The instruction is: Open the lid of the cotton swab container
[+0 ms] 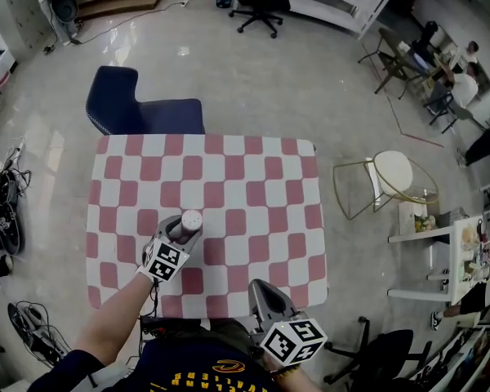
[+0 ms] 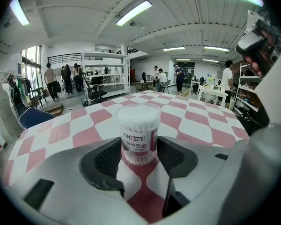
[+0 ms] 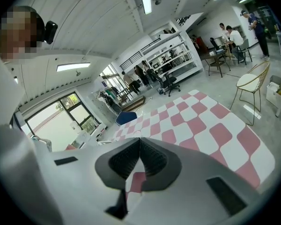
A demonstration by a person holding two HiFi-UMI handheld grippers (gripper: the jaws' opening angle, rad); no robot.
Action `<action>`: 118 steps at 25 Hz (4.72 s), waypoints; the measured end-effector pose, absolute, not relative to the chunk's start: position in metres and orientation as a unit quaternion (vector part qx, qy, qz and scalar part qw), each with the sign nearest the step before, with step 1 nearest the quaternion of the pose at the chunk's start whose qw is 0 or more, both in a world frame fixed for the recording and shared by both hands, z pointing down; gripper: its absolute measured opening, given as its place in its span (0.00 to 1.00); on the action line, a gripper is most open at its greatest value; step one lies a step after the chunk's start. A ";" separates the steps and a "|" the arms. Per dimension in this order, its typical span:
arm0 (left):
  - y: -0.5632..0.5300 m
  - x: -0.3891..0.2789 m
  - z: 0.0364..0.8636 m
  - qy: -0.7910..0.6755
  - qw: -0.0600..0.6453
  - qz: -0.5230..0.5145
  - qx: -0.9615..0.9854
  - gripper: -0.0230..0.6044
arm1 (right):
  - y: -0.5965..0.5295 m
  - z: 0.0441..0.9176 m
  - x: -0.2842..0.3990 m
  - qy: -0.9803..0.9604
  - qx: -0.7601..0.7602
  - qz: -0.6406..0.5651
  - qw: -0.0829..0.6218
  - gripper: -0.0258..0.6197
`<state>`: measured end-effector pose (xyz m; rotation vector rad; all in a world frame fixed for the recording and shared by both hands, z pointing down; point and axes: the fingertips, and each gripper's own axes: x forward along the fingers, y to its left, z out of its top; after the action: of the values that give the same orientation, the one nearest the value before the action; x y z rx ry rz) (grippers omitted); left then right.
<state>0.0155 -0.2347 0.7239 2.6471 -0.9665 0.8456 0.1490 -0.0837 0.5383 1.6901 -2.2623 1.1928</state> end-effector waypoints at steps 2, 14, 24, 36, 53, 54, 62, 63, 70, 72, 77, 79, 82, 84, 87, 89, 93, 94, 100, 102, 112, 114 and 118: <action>-0.233 0.017 0.720 -0.323 0.095 0.283 0.898 0.42 | -0.085 0.537 0.149 -0.739 0.550 0.387 0.037 0.06; -0.214 0.013 0.642 -0.307 0.075 0.250 0.915 0.42 | -0.089 0.521 0.145 -0.762 0.541 0.353 0.043 0.06; -0.185 0.005 0.553 -0.285 0.078 0.226 0.928 0.42 | -0.113 0.468 0.124 -0.826 0.502 0.251 0.053 0.06; -0.137 0.007 0.477 -0.252 0.046 0.211 0.943 0.42 | -0.112 0.408 0.074 -0.905 0.397 0.113 0.101 0.06; -0.089 0.022 0.466 -0.202 0.013 0.217 0.955 0.42 | -0.082 0.390 0.029 -0.945 0.264 0.015 0.193 0.42; -0.087 0.023 0.466 -0.199 0.012 0.214 0.956 0.42 | -0.081 0.393 0.026 -0.945 0.255 0.009 0.203 0.43; -0.078 0.031 0.466 -0.168 0.008 0.196 0.966 0.42 | -0.081 0.408 0.014 -0.948 0.225 -0.003 0.223 0.45; -0.077 0.031 0.467 -0.166 0.010 0.196 0.966 0.42 | -0.081 0.409 0.015 -0.947 0.225 -0.004 0.228 0.45; -0.082 0.032 0.465 -0.168 -0.007 0.203 0.965 0.42 | -0.085 0.414 0.012 -0.947 0.231 0.004 0.223 0.44; -0.082 0.032 0.465 -0.168 -0.006 0.201 0.965 0.42 | -0.085 0.416 0.011 -0.949 0.232 0.006 0.213 0.44; -0.083 0.032 0.465 -0.166 0.001 0.196 0.966 0.42 | -0.088 0.416 0.012 -0.951 0.237 0.029 0.197 0.43; -0.083 0.031 0.466 -0.164 0.007 0.193 0.967 0.42 | -0.089 0.416 0.013 -0.951 0.238 0.039 0.192 0.43; -0.084 0.032 0.469 -0.164 0.008 0.194 0.967 0.42 | -0.090 0.415 0.013 -0.953 0.235 0.062 0.181 0.43; -0.085 0.033 0.470 -0.165 -0.002 0.198 0.966 0.42 | -0.091 0.414 0.015 -0.954 0.231 0.093 0.165 0.43; -0.085 0.033 0.472 -0.163 -0.003 0.197 0.967 0.42 | -0.094 0.416 0.017 -0.953 0.225 0.145 0.141 0.43; -0.084 0.033 0.472 -0.160 0.000 0.195 0.968 0.42 | -0.095 0.416 0.019 -0.950 0.221 0.181 0.124 0.43; -0.082 0.034 0.475 -0.156 0.004 0.196 0.968 0.42 | -0.097 0.416 0.024 -0.942 0.208 0.249 0.091 0.43; -0.082 0.034 0.475 -0.156 0.006 0.195 0.968 0.42 | -0.098 0.416 0.025 -0.939 0.207 0.262 0.082 0.43; -0.082 0.034 0.481 -0.156 0.010 0.202 0.967 0.42 | -0.114 0.399 0.038 -0.936 0.250 0.241 0.053 0.43; -0.081 0.035 0.482 -0.155 0.012 0.203 0.967 0.42 | -0.120 0.395 0.044 -0.935 0.261 0.235 0.045 0.43; -0.077 0.036 0.481 -0.151 0.009 0.201 0.968 0.41 | -0.154 0.393 0.074 -0.917 0.330 0.225 0.024 0.43; -0.075 0.037 0.480 -0.150 0.010 0.198 0.969 0.41 | -0.157 0.396 0.077 -0.913 0.332 0.236 0.016 0.43; -0.074 0.040 0.479 -0.147 0.012 0.191 0.970 0.41 | -0.164 0.404 0.081 -0.903 0.335 0.268 -0.005 0.43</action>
<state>0.0395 -0.0739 0.4790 3.0261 -0.4592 0.5955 0.0811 -0.1641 0.4045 1.0540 -2.8465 0.8454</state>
